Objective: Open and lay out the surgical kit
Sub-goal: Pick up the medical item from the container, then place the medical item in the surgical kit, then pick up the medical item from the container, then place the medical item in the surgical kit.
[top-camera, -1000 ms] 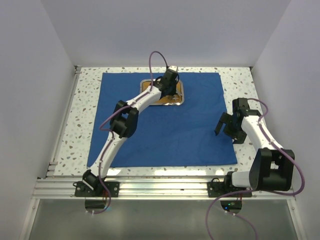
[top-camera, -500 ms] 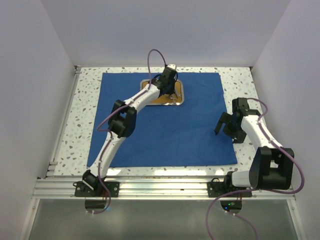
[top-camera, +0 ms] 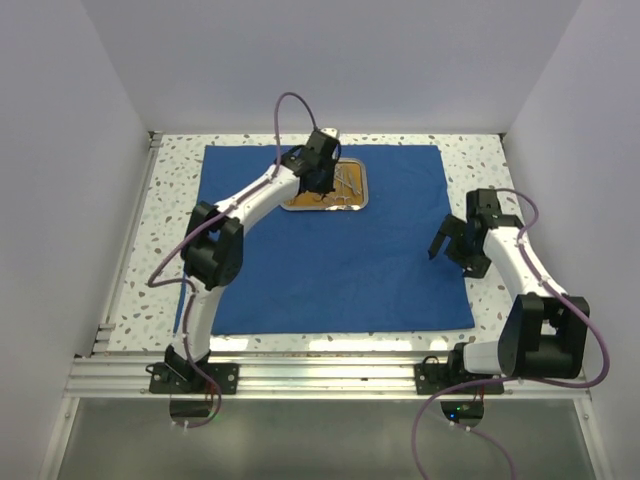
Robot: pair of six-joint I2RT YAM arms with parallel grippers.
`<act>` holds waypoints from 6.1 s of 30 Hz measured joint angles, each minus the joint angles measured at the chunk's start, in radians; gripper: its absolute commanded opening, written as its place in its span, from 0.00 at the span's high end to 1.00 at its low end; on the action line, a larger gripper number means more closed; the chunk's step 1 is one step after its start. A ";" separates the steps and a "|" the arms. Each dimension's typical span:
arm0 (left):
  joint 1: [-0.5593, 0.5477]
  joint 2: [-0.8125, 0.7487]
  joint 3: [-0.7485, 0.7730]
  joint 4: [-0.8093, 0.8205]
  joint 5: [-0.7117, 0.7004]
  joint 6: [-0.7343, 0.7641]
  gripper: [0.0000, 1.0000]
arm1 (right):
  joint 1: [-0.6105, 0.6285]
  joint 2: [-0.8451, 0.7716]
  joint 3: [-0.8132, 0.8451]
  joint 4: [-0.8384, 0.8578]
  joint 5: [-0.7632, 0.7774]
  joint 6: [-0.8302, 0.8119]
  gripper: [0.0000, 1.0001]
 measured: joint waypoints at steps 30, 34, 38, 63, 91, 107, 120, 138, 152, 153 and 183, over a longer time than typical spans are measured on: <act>0.080 -1.033 -1.278 0.004 -0.054 -0.096 1.00 | 0.197 0.360 0.565 0.144 -0.078 0.120 0.05; 0.107 -1.051 -1.296 0.024 -0.033 -0.095 0.94 | 0.198 0.372 0.583 0.143 -0.083 0.119 0.05; 0.117 -1.040 -1.320 0.042 0.000 -0.097 0.91 | 0.198 0.391 0.608 0.143 -0.084 0.119 0.05; 0.164 -0.853 -1.220 -0.066 -0.028 -0.185 0.01 | 0.368 0.976 1.391 -0.007 -0.096 0.011 0.17; 0.164 -0.921 -1.132 -0.167 -0.019 -0.163 0.01 | 0.449 1.271 1.590 -0.090 0.101 -0.096 0.43; 0.164 -0.893 -1.091 -0.193 -0.039 -0.094 0.01 | 0.455 1.300 1.612 -0.052 0.109 -0.087 0.65; 0.188 -0.867 -1.085 -0.194 -0.045 -0.031 0.01 | 0.455 1.300 1.587 -0.001 0.109 -0.045 1.00; 0.190 -0.856 -1.085 -0.190 -0.045 -0.013 0.01 | 0.457 1.253 1.506 0.037 0.129 -0.046 1.00; 0.190 -0.866 -1.085 -0.180 -0.045 -0.011 0.01 | 0.457 1.159 1.461 -0.035 0.153 -0.089 1.00; 0.190 -0.869 -1.085 -0.180 -0.045 -0.010 0.00 | 0.457 1.147 1.452 -0.037 0.153 -0.089 1.00; 0.190 -0.627 -0.745 -0.037 -0.064 0.046 0.00 | 0.941 0.430 0.406 0.151 0.050 0.319 1.00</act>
